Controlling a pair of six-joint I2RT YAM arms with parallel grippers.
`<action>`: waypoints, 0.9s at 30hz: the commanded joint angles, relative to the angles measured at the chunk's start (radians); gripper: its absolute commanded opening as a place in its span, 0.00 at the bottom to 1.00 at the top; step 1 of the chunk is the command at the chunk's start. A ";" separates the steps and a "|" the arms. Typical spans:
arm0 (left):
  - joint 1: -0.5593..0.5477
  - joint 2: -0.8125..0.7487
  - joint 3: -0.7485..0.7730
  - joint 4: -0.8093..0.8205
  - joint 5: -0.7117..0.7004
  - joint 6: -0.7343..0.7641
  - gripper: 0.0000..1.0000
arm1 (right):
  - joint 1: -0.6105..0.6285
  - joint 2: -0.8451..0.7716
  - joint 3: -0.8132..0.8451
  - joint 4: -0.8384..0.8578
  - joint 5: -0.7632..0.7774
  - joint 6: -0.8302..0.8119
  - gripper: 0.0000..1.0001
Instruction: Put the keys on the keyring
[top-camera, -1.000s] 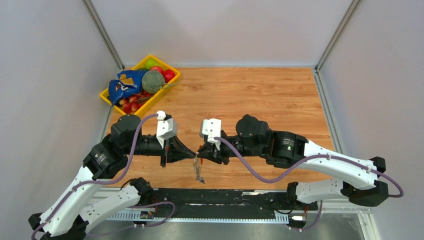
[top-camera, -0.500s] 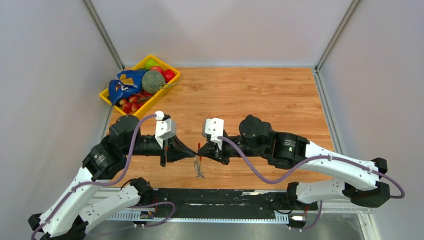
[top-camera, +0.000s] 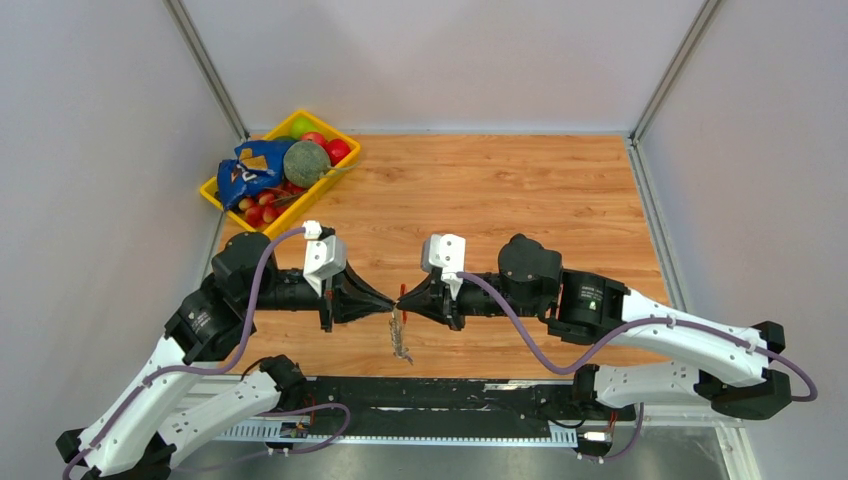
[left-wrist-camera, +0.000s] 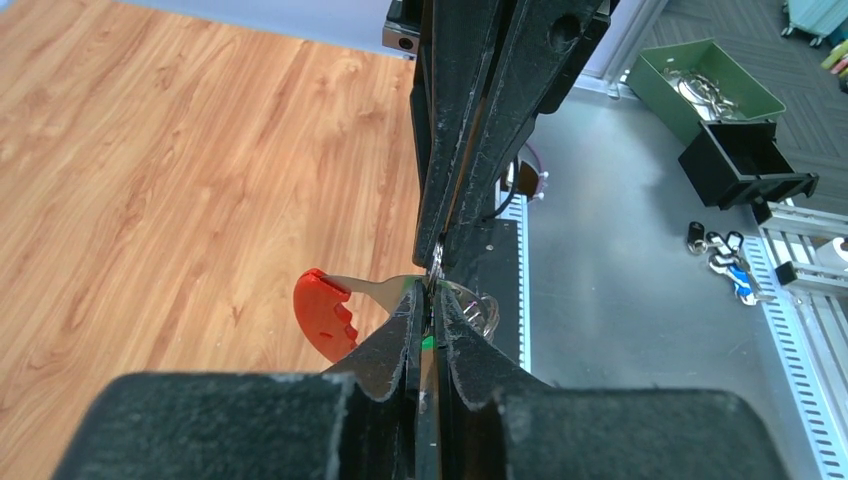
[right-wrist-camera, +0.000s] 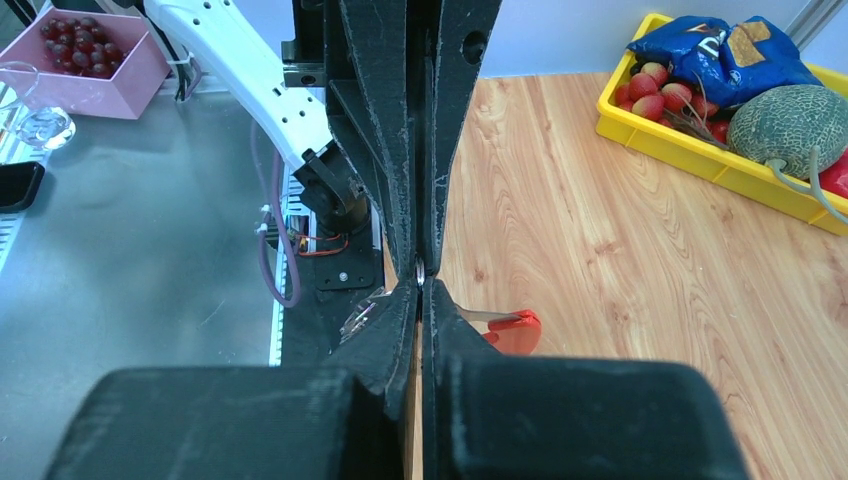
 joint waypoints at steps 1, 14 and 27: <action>0.002 -0.008 -0.007 0.029 0.016 -0.022 0.15 | -0.003 -0.058 -0.014 0.098 0.010 0.021 0.00; 0.002 -0.025 -0.014 0.082 0.021 -0.047 0.27 | -0.003 -0.080 -0.031 0.118 0.006 0.032 0.00; 0.002 -0.026 -0.031 0.139 0.025 -0.069 0.30 | -0.002 -0.089 -0.039 0.157 0.009 0.042 0.00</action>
